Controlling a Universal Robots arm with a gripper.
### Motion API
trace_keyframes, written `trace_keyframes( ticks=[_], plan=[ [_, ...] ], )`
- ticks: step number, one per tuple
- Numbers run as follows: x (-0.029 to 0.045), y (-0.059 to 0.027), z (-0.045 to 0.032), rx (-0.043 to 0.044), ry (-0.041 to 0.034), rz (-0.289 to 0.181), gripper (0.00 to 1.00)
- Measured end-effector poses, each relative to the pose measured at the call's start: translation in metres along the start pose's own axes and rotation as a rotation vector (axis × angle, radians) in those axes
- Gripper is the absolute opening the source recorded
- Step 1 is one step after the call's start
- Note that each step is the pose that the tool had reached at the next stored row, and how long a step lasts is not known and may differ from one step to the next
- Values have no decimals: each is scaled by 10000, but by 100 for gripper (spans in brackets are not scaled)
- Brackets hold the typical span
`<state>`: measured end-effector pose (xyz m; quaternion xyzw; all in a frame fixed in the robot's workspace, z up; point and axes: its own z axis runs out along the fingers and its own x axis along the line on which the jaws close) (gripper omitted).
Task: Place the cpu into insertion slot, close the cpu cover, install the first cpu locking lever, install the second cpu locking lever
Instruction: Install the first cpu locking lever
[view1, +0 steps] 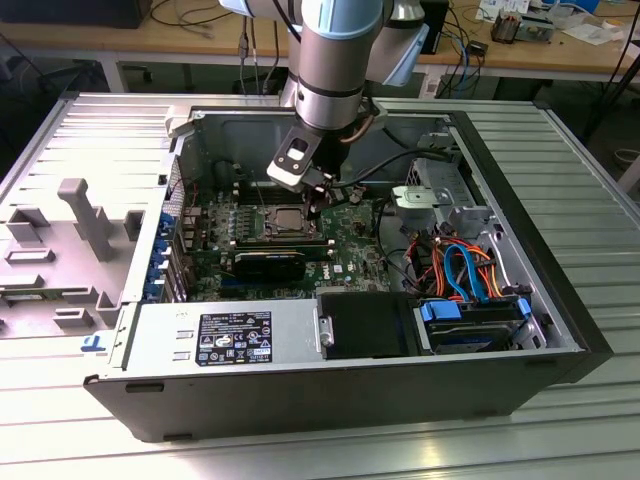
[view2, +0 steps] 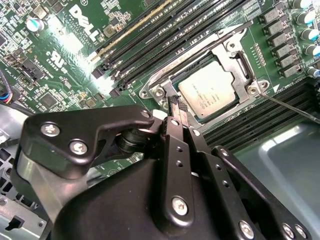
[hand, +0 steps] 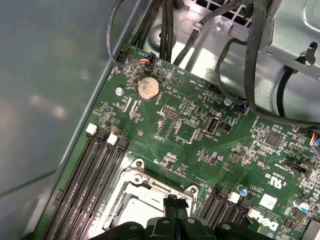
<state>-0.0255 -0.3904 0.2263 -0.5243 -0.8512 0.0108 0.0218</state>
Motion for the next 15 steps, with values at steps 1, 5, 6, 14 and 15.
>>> trace_keyframes(
  ticks=[1,5,6,14,15],
  plan=[
    [0,0,1,3,-4,-75,11],
    [0,0,1,14,-24,-284,11],
    [0,0,1,14,-26,-318,11],
    [0,0,2,23,-39,-622,11],
    [0,0,2,23,-40,-645,11]
  ],
)
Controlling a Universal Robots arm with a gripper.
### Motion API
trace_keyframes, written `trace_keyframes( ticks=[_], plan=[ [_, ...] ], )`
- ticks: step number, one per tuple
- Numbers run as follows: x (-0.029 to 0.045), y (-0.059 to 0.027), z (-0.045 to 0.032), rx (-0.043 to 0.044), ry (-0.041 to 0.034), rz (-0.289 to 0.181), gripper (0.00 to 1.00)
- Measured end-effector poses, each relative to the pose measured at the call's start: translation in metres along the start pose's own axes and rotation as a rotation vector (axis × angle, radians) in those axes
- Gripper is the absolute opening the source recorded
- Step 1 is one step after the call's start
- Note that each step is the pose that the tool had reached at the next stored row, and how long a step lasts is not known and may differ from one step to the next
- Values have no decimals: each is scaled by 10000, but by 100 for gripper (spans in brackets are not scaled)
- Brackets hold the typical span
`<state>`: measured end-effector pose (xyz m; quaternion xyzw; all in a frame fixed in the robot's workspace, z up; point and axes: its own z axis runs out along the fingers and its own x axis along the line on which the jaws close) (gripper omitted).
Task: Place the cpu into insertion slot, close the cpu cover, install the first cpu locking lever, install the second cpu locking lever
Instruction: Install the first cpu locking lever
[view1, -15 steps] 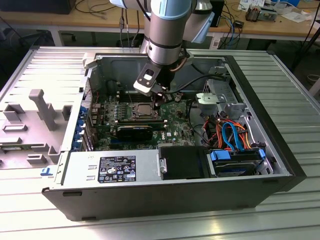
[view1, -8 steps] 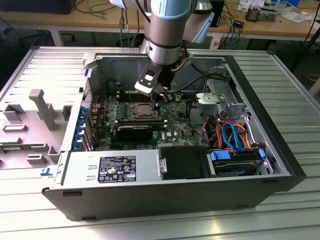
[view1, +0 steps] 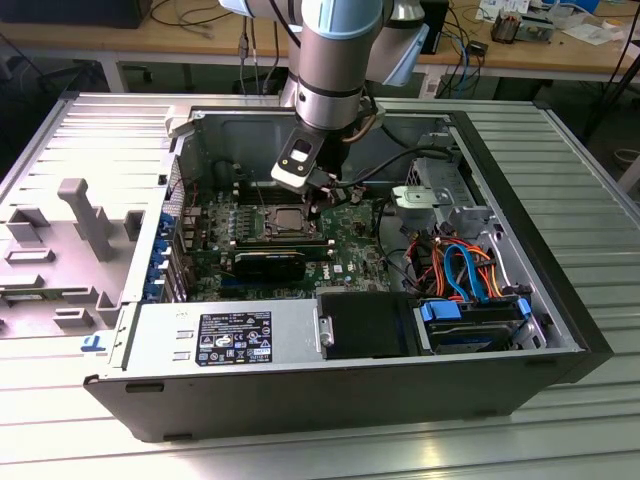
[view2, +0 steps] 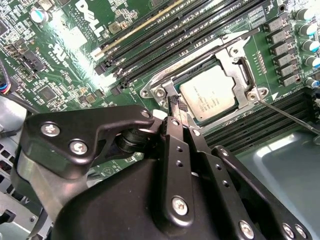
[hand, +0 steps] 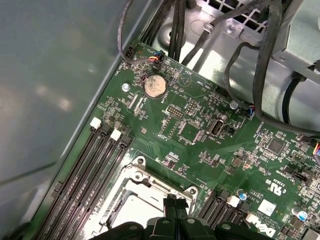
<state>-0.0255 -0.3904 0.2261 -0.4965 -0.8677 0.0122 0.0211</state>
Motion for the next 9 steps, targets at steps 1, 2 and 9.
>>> trace_keyframes(
  ticks=[1,2,9],
  plan=[
    [0,0,0,1,-1,-26,11],
    [0,0,0,1,-2,-45,11],
    [0,0,2,5,-9,-203,11]
  ],
)
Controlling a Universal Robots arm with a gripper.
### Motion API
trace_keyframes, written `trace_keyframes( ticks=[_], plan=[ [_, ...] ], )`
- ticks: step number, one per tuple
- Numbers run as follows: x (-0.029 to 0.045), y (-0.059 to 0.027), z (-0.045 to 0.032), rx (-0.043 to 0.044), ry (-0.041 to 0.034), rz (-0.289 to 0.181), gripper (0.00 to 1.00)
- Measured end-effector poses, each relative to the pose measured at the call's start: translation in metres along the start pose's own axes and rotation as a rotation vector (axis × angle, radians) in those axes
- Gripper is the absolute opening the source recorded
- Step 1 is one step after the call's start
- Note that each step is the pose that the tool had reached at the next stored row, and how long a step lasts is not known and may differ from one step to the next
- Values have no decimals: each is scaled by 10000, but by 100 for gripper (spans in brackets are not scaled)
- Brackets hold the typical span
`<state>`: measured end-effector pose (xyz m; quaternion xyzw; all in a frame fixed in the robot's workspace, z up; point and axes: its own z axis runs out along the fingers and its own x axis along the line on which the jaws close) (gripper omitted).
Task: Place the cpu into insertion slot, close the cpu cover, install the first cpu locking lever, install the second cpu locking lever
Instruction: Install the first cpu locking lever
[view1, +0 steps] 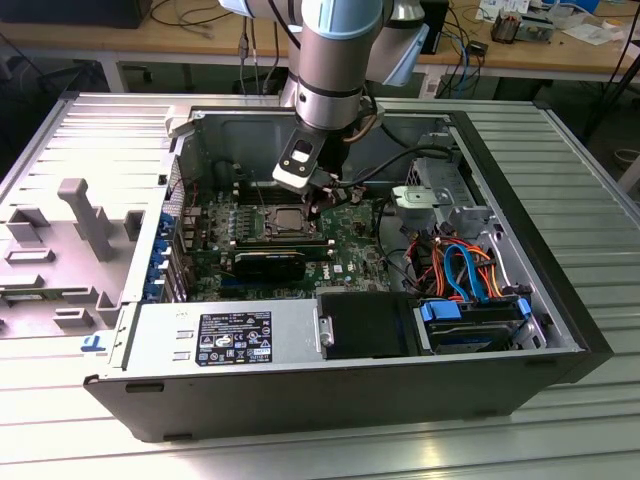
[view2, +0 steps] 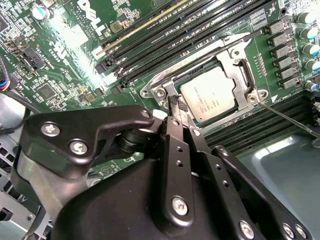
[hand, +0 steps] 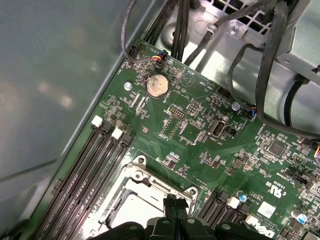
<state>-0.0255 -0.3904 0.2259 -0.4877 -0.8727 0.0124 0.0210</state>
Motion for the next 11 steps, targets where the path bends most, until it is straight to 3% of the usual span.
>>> trace_keyframes(
  ticks=[11],
  plan=[
    [-1,-1,8,3,-4,-85,11]
  ],
)
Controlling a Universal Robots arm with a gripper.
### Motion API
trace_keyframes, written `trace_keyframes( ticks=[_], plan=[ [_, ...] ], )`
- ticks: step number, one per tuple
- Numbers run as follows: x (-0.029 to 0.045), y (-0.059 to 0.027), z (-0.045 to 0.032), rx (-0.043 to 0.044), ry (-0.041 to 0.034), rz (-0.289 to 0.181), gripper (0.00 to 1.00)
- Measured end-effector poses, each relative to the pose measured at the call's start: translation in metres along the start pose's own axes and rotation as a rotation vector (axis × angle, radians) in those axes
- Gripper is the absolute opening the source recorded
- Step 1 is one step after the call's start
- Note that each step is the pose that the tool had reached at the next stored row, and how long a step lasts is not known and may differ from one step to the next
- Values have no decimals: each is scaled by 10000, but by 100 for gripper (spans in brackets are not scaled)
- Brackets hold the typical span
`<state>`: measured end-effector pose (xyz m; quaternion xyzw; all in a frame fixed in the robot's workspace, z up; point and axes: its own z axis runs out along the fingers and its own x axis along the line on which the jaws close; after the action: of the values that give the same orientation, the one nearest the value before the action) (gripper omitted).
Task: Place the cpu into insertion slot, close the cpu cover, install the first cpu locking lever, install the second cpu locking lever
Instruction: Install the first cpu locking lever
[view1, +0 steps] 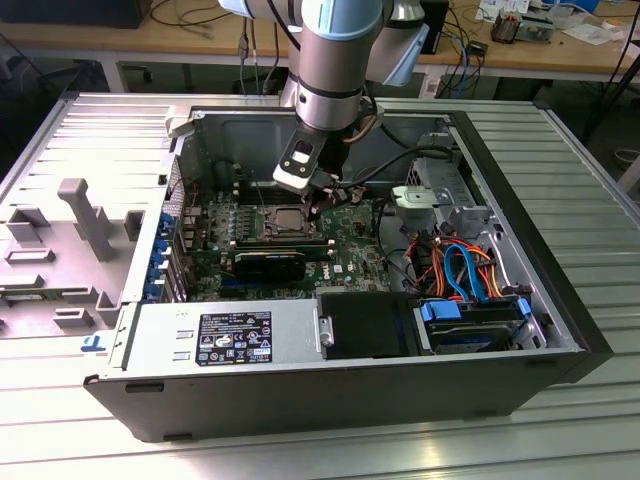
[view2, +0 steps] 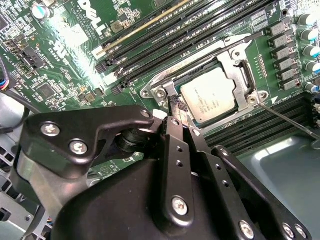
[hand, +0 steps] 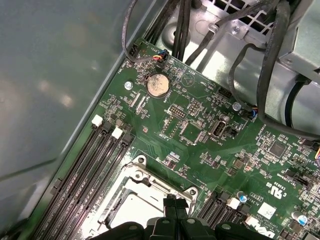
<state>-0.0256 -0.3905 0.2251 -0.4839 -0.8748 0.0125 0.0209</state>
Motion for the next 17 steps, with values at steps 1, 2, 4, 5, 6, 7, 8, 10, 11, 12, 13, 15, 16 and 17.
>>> trace_keyframes(
  ticks=[1,2,4,5,6,7,8,10,11,12,13,15,16,17],
  plan=[
    [0,0,0,0,0,-14,11],
    [0,0,1,0,0,-23,11],
    [0,0,1,0,0,-38,11],
    [0,0,1,0,-1,-48,11],
    [0,0,2,1,-2,-71,11],
    [0,0,2,2,-3,-89,11],
    [0,0,2,2,-4,-106,11],
    [0,0,2,3,-6,-150,11],
    [0,0,2,3,-6,-163,11],
    [0,0,3,3,-6,-177,11],
    [0,0,3,4,-8,-202,11],
    [0,0,3,5,-9,-220,11],
    [0,0,3,5,-9,-229,11],
    [0,0,3,5,-10,-246,11]
  ],
)
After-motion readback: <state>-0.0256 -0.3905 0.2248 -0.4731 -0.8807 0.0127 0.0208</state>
